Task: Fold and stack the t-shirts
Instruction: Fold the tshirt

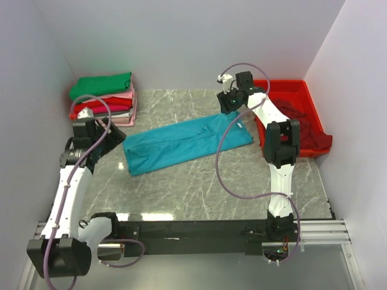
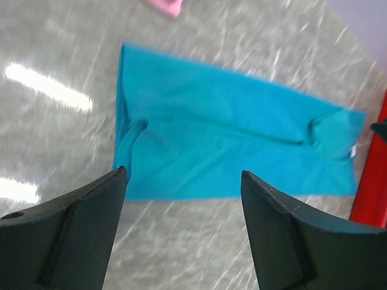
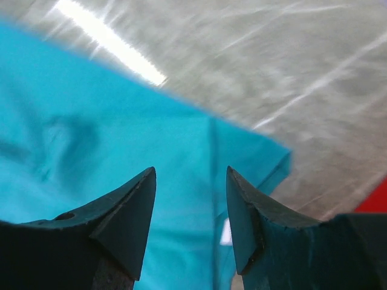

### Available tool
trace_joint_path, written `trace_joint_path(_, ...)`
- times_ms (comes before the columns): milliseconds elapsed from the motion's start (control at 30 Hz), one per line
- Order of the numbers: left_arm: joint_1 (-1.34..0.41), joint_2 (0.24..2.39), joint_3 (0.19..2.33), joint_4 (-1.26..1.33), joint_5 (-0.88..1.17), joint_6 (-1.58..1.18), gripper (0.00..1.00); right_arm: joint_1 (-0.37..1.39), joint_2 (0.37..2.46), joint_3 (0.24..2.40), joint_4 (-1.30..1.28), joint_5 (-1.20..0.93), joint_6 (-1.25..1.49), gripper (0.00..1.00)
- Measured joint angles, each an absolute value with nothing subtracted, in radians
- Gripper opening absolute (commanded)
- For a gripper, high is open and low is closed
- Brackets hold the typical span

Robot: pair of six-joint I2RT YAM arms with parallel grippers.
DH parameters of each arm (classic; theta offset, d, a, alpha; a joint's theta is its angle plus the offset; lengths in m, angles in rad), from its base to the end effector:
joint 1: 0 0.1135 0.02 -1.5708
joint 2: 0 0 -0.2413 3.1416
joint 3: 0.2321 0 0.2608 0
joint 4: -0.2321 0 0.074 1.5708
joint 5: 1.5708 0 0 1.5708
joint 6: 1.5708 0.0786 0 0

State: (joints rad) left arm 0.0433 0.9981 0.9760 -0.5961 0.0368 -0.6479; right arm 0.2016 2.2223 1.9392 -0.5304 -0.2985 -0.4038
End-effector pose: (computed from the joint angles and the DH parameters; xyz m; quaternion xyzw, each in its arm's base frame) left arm 0.2685 0.0087 0.2823 -0.2931 0.8389 -0.1521 0.4328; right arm 0.5139 0.1286 0.1837 -0.3264 0.8607 0.1006 0.3776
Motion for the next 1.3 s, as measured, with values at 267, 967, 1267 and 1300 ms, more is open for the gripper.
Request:
trace_joint_path(267,0.052,0.878,0.691,-0.583,0.127,-0.702,0.8,0.226,2.01,1.682,-0.833,-0.594,-0.791,0.62)
trace_joint_path(967,0.08,0.616,0.98,-0.773,-0.187,-0.736,0.87,1.123,2.127,1.47,-0.121,0.057,-0.73,0.63)
trace_joint_path(1267,0.08,0.585,1.003,-0.817,-0.207,-0.709,0.86,1.123,2.24,1.61,-0.107,0.137,-0.703,0.34)
trace_joint_path(1300,0.08,0.585,1.002,-0.82,-0.207,-0.704,0.86,1.123,2.245,1.617,-0.11,0.138,-0.7,0.24)
